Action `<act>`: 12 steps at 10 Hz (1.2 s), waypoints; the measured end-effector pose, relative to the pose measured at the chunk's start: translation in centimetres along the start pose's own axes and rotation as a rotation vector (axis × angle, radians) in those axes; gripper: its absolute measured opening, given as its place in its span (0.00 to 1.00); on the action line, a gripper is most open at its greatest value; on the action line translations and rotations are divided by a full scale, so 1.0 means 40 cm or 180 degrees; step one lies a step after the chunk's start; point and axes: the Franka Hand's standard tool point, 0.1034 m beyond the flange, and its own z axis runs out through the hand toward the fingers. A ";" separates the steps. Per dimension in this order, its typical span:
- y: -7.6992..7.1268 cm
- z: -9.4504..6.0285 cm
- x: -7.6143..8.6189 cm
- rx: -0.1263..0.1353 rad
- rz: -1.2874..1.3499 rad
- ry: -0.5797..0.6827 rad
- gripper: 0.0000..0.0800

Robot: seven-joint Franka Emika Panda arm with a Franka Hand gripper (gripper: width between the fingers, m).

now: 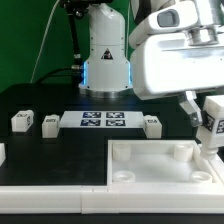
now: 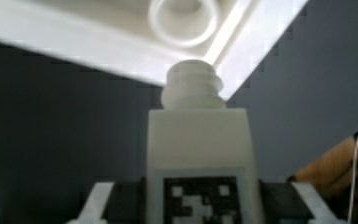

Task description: Assemble one leg

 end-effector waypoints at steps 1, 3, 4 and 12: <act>-0.006 -0.002 -0.035 -0.0022 -0.0009 0.0041 0.36; -0.015 0.004 -0.048 -0.0001 -0.0016 -0.0002 0.36; -0.017 0.011 -0.058 0.0007 -0.0009 -0.0024 0.36; -0.013 0.080 -0.077 0.0045 0.0053 -0.0071 0.36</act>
Offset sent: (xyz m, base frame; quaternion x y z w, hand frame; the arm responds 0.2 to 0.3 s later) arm -0.0060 0.0013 -0.0093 0.0057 0.0042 -0.0031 1.0000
